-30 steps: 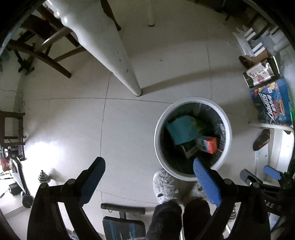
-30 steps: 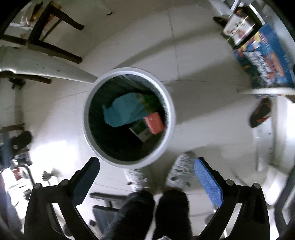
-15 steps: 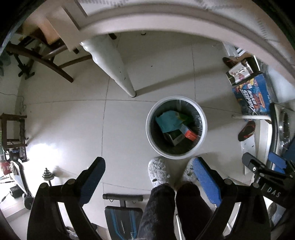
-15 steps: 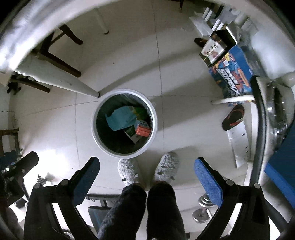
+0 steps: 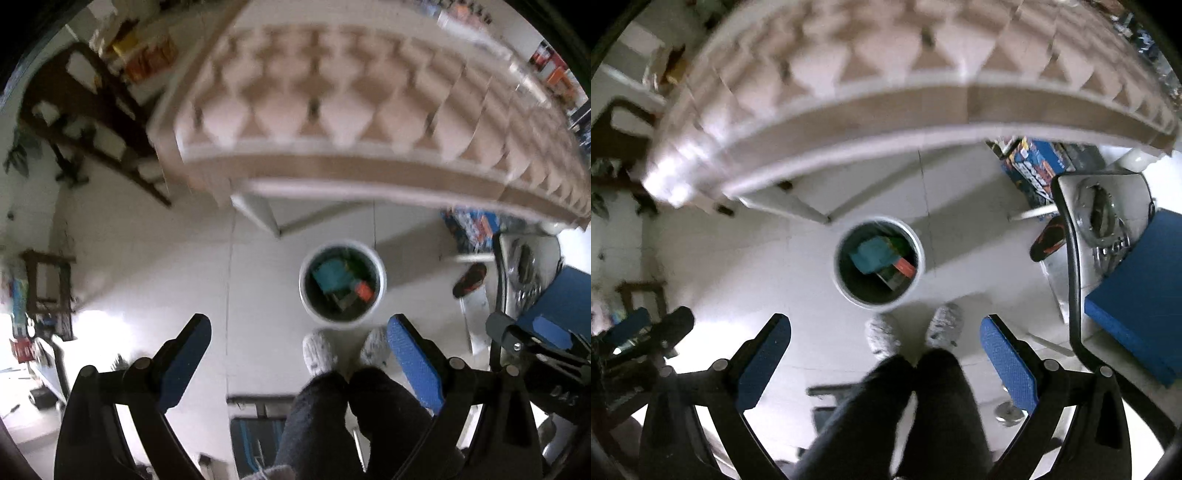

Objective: Collect trash
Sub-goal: 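Grasp the long white toothpaste box with the left tool while the right tool grasps the blue-white medicine box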

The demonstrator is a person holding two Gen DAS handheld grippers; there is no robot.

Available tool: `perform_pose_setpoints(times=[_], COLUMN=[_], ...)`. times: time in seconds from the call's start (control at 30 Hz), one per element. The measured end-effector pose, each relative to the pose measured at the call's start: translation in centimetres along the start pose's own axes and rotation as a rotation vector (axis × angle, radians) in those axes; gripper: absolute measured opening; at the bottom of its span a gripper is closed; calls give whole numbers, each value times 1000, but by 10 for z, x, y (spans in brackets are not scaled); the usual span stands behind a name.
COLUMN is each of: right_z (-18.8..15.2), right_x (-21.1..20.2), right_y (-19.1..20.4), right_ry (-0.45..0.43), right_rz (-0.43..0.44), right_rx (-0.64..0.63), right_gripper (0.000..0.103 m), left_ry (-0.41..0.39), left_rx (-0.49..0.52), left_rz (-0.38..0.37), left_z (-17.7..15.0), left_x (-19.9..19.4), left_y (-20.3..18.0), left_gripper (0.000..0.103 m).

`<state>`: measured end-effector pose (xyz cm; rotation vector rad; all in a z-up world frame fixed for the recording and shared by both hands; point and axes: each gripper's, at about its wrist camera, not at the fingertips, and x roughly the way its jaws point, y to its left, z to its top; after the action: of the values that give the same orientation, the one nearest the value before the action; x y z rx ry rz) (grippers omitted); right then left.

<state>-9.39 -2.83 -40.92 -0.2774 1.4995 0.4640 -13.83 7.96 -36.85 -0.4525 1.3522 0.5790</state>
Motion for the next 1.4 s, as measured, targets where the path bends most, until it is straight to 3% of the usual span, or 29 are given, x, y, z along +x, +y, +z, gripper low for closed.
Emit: perform_pose_setpoints(times=[0.2,0.4,0.57,0.7,0.93,1.07,1.2,1.23,1.33,1.4], right_z=[50,146,253,366,512,557,578,582,587,586], right_x=[-76,-117,-118,-103,-48,-13,8,7,5,-3], right_y=[-17,-85,-152,-201,-242,-246,-246,-250,-272,-298], right_ry=[-86,-119,-72,-28,71,148,171,165,167,175], right_rz=[53,5,-102,-190,-297,-316,-312,-277,-232,-173], right_rx=[136,200,107,9,-164,-304,-408,-388,-272,-103], right_gripper=[103,103,103,103,103,103,103,97,96,96], left_ry=[-90,-122,-110,-75,-62,-35,-58,-78,-140,-176], left_rx=[22,77,133,174,267,307,412,457,618,759], left_rz=[10,17,67,106,148,159,174,174,176,174], left_z=[62,141,226,302,403,430,449,454,470,478], left_x=[-35,-25,0,29,72,89,84,79,64,56], left_y=[-30,-93,-157,-215,-281,-293,-311,-319,-349,-372], left_gripper=[98,98,98,98,98,98,98,98,98,98])
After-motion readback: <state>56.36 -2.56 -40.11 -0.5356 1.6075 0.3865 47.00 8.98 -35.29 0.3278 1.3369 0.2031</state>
